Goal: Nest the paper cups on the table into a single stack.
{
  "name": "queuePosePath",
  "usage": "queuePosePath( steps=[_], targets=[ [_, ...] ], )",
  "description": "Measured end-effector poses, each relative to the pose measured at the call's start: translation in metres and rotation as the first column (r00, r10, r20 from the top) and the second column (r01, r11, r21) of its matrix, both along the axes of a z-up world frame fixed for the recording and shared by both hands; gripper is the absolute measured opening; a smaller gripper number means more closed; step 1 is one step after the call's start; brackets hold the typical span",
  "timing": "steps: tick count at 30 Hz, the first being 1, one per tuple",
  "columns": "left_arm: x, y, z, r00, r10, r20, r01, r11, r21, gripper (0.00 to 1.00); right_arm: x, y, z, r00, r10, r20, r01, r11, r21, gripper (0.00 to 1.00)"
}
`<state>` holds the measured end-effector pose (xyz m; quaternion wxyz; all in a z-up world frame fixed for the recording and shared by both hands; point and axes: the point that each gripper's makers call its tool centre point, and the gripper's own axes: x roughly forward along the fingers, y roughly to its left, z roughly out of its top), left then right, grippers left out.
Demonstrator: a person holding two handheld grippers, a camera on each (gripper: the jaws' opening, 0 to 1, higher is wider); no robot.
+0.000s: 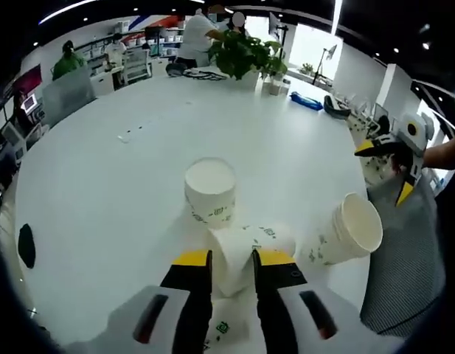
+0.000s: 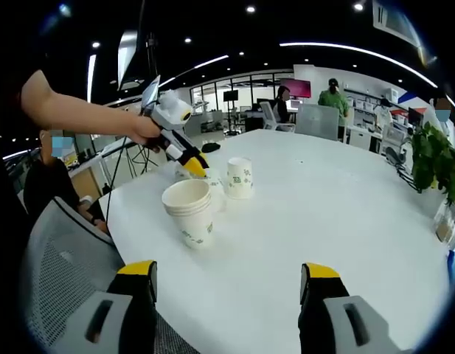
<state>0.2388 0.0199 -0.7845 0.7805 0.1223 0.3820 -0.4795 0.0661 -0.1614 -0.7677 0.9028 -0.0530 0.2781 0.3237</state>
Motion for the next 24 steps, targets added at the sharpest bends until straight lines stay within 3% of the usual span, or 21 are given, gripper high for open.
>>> queuePosePath(
  steps=[11,17,24],
  targets=[
    [0.002,-0.002,-0.003,0.993,0.026,-0.114,-0.039,0.993,-0.114,0.12,0.0,-0.001,-0.002,1.0,-0.003,-0.012,0.003,1.0,0.002,0.8],
    [-0.005,-0.005,-0.006,0.99,-0.01,-0.141,-0.007,0.992,-0.124,0.11,-0.001,-0.001,-0.002,1.0,-0.004,-0.017,0.004,1.0,0.003,0.79],
    [-0.019,-0.005,-0.006,0.985,-0.062,-0.162,0.041,0.991,-0.128,0.02,-0.002,0.001,-0.003,1.0,0.007,-0.018,-0.007,1.0,-0.002,0.79]
  ],
)
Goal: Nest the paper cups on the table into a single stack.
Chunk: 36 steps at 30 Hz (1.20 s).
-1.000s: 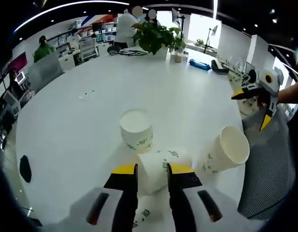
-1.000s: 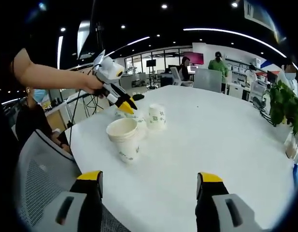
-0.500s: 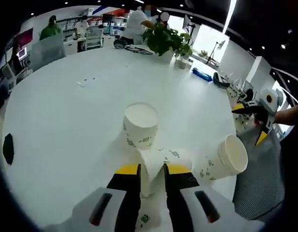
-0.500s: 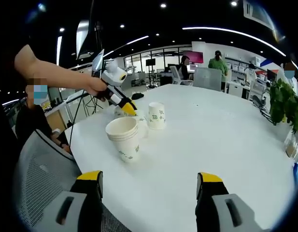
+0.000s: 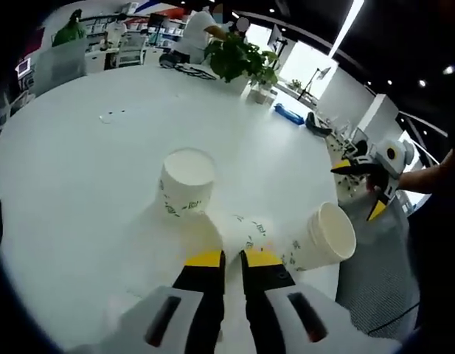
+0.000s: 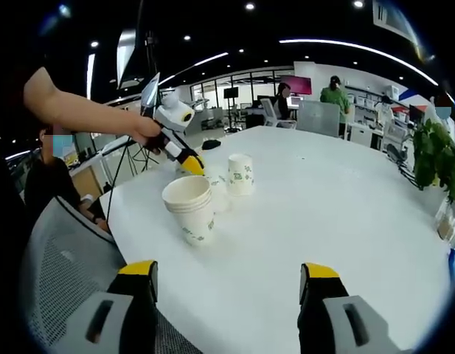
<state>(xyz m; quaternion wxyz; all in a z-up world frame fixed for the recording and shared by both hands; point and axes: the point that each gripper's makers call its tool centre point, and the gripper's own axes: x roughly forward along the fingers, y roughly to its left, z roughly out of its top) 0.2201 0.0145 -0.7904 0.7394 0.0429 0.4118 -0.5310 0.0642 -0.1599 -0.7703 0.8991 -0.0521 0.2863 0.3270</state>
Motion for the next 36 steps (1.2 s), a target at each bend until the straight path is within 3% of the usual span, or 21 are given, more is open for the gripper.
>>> queuePosePath(
  steps=[8,16,28,36],
  targets=[
    [-0.015,-0.003,0.008,1.0,-0.024,0.004,0.024,1.0,-0.01,0.0,-0.001,0.001,0.001,1.0,0.006,0.006,-0.006,1.0,-0.004,0.78],
    [-0.014,-0.002,0.019,0.999,-0.012,0.035,0.012,1.0,-0.023,0.0,0.0,0.001,0.002,1.0,0.011,0.016,-0.01,1.0,-0.003,0.78],
    [-0.022,-0.001,0.044,0.993,0.008,0.118,-0.005,1.0,-0.026,0.0,0.001,0.002,0.008,0.999,0.009,0.039,-0.009,1.0,0.016,0.79],
    [-0.032,-0.003,0.064,0.987,-0.023,0.162,0.026,1.0,-0.013,0.0,-0.001,0.005,0.011,0.999,0.016,0.047,-0.017,1.0,0.017,0.79]
  ],
)
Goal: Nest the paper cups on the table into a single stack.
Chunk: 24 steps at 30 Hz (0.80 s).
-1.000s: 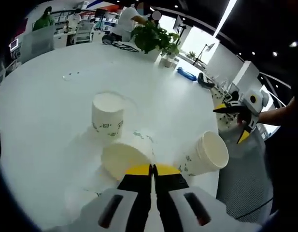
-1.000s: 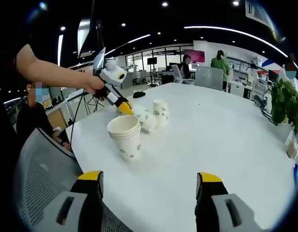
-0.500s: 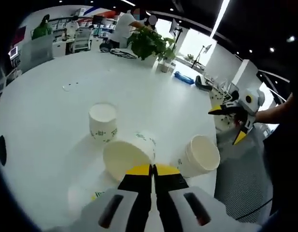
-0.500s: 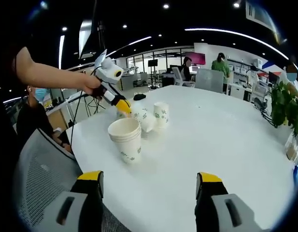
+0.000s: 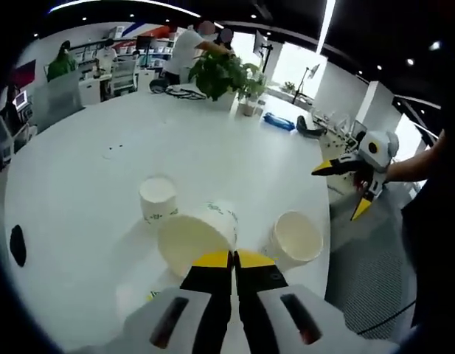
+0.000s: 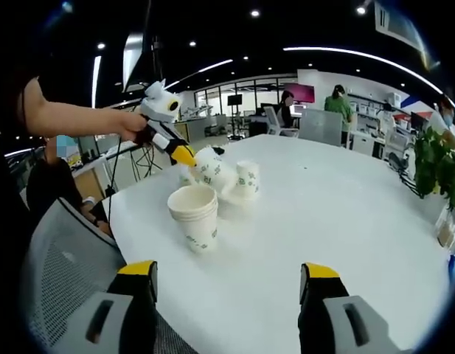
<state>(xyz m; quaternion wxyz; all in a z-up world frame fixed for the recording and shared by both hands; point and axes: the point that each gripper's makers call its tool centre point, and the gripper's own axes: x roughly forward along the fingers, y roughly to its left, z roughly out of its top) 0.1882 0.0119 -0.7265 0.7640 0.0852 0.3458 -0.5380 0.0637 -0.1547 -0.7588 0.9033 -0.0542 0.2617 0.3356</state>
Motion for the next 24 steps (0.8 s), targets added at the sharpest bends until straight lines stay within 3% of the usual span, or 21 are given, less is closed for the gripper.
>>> queuePosePath(
  steps=[10,24],
  targets=[
    [-0.021,-0.01,0.028,0.997,-0.053,0.061,0.052,0.998,0.018,0.0,0.001,0.0,0.001,1.0,0.003,0.011,-0.003,1.0,0.009,0.81],
    [-0.04,-0.011,0.048,0.984,-0.142,0.108,0.133,0.987,0.085,0.0,0.003,0.0,0.006,1.0,-0.002,0.029,0.001,0.999,0.039,0.87]
  ],
)
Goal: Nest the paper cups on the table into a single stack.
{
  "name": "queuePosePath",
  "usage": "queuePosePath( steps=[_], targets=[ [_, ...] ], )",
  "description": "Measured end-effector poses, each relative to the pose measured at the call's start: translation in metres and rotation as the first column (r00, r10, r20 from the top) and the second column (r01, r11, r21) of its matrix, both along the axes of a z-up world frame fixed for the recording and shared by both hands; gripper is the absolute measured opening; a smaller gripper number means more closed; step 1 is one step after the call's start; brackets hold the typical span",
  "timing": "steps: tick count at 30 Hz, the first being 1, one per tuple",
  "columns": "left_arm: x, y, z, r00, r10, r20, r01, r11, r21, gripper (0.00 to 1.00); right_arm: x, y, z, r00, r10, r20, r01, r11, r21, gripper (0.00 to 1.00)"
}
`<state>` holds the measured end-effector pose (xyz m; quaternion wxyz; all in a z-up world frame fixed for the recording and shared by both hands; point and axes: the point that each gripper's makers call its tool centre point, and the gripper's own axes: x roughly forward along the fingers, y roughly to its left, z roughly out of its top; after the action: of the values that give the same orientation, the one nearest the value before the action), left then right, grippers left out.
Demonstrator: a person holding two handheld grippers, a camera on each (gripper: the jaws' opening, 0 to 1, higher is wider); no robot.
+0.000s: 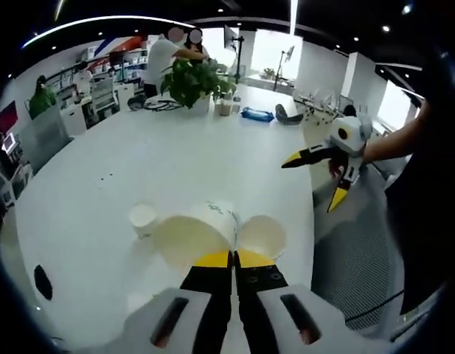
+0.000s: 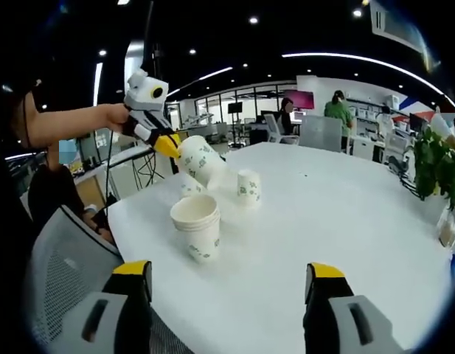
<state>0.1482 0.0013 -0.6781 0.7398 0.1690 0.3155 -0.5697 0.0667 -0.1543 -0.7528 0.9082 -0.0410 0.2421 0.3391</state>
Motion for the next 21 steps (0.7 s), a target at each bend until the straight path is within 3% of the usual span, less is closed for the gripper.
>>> queuePosePath(
  steps=[3,8,21],
  targets=[
    [-0.004,0.002,0.004,0.999,-0.035,0.019,0.034,0.998,0.061,0.0,0.0,0.0,-0.001,1.0,-0.001,-0.002,0.001,1.0,-0.013,0.9],
    [-0.014,-0.01,0.014,0.996,-0.09,0.027,0.088,0.994,0.069,0.0,0.0,-0.001,-0.002,1.0,-0.003,-0.002,0.003,1.0,-0.023,0.92],
    [-0.031,-0.016,0.01,0.986,-0.164,0.031,0.157,0.976,0.149,0.0,-0.001,-0.001,-0.005,1.0,0.001,-0.006,-0.002,0.999,-0.038,0.93]
  ],
)
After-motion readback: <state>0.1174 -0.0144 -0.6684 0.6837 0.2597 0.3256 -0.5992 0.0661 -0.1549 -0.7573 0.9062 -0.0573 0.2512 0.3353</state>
